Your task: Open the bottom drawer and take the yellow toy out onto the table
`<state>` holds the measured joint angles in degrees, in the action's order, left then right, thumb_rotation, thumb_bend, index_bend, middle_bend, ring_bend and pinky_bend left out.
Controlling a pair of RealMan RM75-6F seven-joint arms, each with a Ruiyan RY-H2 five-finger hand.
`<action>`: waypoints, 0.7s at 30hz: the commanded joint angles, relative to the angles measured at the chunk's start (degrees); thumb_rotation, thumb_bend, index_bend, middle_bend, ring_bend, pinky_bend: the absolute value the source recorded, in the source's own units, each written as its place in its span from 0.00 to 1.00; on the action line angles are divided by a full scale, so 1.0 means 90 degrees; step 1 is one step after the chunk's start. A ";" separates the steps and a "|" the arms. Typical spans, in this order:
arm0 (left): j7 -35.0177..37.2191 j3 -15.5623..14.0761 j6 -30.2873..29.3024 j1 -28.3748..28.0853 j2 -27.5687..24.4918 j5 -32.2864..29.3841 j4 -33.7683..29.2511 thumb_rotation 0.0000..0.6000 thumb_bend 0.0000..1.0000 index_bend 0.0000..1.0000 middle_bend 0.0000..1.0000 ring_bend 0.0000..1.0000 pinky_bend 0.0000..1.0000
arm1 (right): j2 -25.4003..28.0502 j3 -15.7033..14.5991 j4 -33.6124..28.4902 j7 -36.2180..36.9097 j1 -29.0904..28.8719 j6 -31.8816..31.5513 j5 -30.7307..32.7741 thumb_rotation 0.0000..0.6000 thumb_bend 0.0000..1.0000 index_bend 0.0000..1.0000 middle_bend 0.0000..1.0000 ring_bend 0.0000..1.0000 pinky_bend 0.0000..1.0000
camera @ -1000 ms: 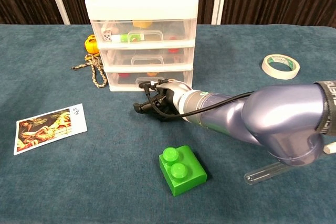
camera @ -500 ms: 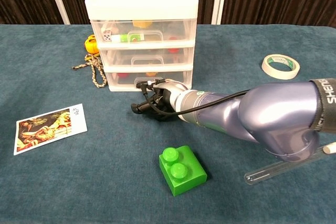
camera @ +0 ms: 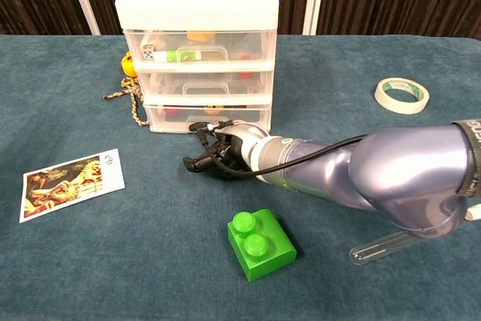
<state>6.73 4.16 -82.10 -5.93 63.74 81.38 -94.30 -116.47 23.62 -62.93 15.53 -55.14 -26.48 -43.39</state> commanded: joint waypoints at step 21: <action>-0.0035 -0.0008 0.0041 -0.0005 -0.0013 -0.0035 -0.0030 1.00 0.48 0.06 0.00 0.00 0.00 | 0.0290 -0.0381 -0.0575 -0.0038 0.0202 0.0027 -0.0239 1.00 0.56 0.08 0.91 0.92 1.00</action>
<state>6.41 4.09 -81.74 -5.97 63.63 81.07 -94.56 -113.90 20.24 -68.06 15.22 -53.34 -26.25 -45.52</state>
